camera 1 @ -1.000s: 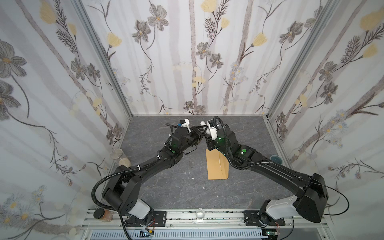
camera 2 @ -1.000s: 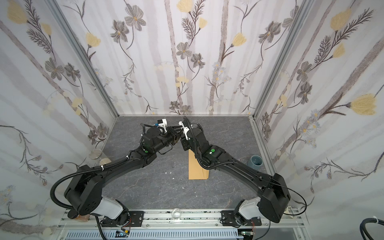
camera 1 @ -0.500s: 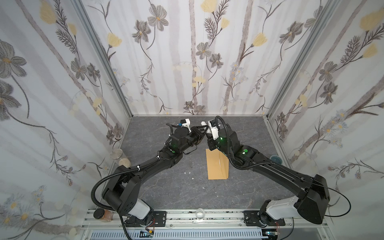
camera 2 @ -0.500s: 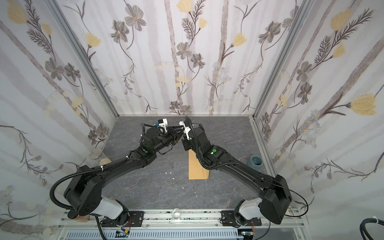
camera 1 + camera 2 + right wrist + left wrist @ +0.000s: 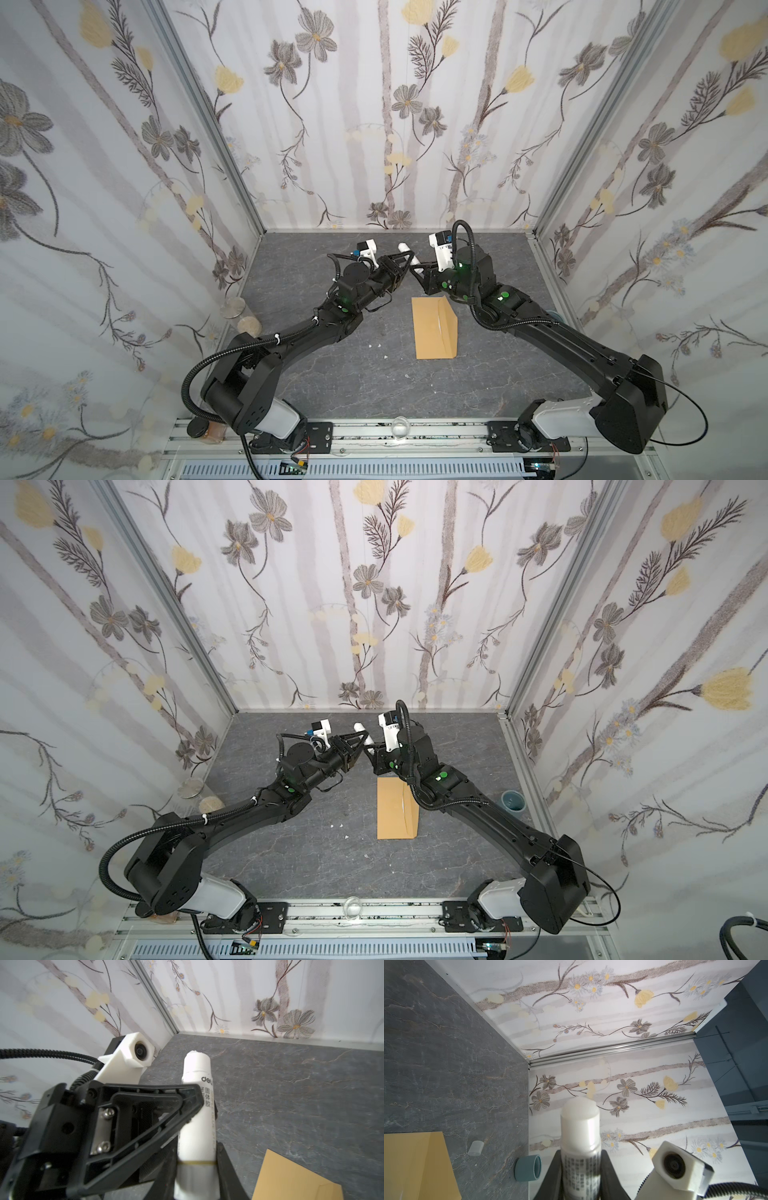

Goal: Place the letter into the envelope and seal it

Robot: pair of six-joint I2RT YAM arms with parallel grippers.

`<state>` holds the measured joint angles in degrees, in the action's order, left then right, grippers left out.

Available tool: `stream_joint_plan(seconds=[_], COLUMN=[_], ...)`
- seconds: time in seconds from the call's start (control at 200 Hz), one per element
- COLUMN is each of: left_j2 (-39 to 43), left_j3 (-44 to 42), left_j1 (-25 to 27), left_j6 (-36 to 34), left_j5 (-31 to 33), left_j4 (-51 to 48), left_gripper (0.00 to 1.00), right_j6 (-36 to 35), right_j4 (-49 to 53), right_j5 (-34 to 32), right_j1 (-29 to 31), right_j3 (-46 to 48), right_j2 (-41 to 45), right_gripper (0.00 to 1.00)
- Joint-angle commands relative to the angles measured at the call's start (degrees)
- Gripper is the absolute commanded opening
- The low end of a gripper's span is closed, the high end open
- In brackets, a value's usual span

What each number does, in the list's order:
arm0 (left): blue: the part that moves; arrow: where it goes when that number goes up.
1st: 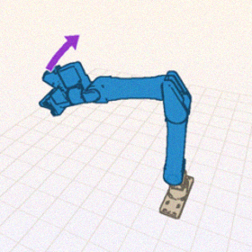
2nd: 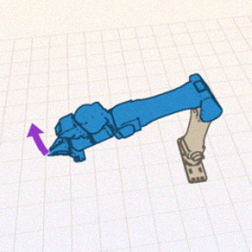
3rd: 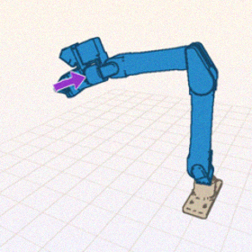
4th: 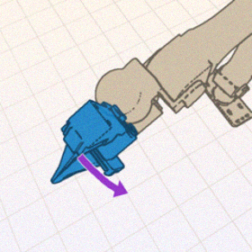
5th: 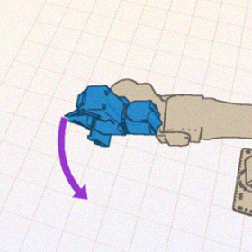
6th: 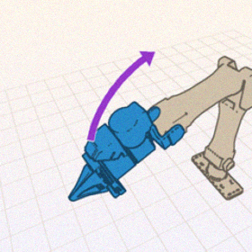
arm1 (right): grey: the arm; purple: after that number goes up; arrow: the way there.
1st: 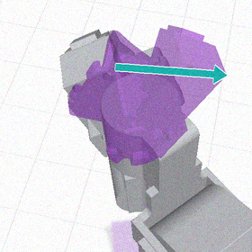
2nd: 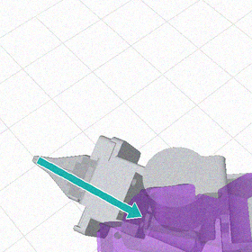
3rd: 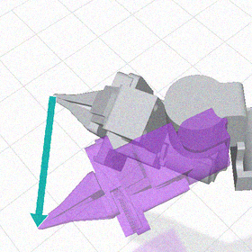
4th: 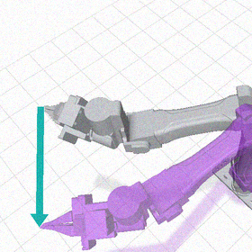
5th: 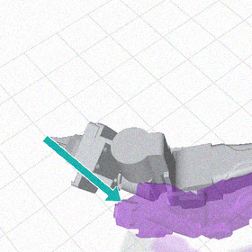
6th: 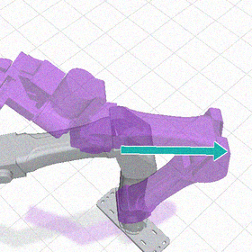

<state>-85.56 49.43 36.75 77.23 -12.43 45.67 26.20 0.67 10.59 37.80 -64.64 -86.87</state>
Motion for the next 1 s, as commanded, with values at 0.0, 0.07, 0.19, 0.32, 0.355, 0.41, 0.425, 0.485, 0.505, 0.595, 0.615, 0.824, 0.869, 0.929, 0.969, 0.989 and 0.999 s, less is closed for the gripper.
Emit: stream_joint_plan(seconds=[0.0,0.07,0.19,0.32,0.355,0.41,0.425,0.485,0.505,0.595,0.615,0.824,0.869,0.929,0.969,0.989,0.999], left_j2=[0.0,0.0,0.0,-0.1,-0.2,-0.3,-0.3,-0.3,-0.4,-0.5,-0.5,-1.1,-1.4,-1.9,-2.3,-2.5,-2.6], left_j3=[-1.4,-2.2,-3.4,-4.7,-5.0,-5.5,-5.6,-6.2,-6.4,-6.9,-7.0,-8.6,-9.0,-9.4,-9.7,-9.8,-9.8], left_j1=[0.2,0.5,0.7,0.9,1.0,1.1,1.1,1.3,1.3,1.6,1.7,1.9,1.9,1.9,2.0,2.0,2.0], left_j6=[0.5,0.5,0.2,0.2,0.1,0.1,0.1,-0.3,-0.4,-1.2,-1.3,-1.9,-1.8,-1.6,-1.6,-1.7,-1.6], left_j5=[-1.6,-1.4,-1.5,-2.4,-2.6,-3.0,-3.1,-3.3,-3.4,-4.1,-4.2,-5.7,-6.1,-6.7,-7.1,-7.2,-7.4], left_j4=[4.1,6.0,9.7,14.2,15.3,16.7,17.1,18.9,19.5,21.7,22.1,27.7,29.1,30.8,32.1,32.8,33.1], left_gripper=[0.0,0.0,0.0,0.0,0.0,0.0,0.0,0.0,0.0,0.0,0.0,0.0,0.0,0.0,0.0,0.0,0.0], right_j6=[11.6,15.7,22.2,28.8,30.3,32.3,32.7,33.7,33.9,35.5,36.0,43.2,43.9,44.1,44.2,44.3,44.4], right_j4=[-14.9,-18.1,-22.3,-28.5,-30.1,-32.1,-32.5,-33.0,-33.0,-33.9,-34.4,-43.2,-43.7,-43.9,-43.9,-44.2,-44.2], right_j5=[9.9,13.6,18.7,22.8,23.7,24.8,25.0,25.4,25.6,26.6,26.9,29.8,30.1,30.2,30.4,30.5,30.6], right_j1=[-2.4,-3.6,-5.3,-6.5,-6.7,-7.0,-7.2,-7.5,-7.5,-7.7,-7.7,-8.6,-8.7,-8.8,-8.7,-8.8,-8.8], right_j3=[1.1,1.9,2.7,4.4,4.8,5.4,5.6,5.8,5.8,6.0,6.1,8.9,9.2,9.4,9.5,9.6,9.6], right_j2=[0.1,-0.5,-1.4,-1.9,-2.0,-2.1,-2.1,-2.1,-2.1,-2.4,-2.5,-3.5,-3.7,-3.7,-3.7,-3.7,-3.7], right_gripper=[0.13,0.12,0.11,0.11,0.11,0.11,0.11,0.11,0.11,0.1,0.1,0.1,0.1,0.1,0.1,0.1,0.1])
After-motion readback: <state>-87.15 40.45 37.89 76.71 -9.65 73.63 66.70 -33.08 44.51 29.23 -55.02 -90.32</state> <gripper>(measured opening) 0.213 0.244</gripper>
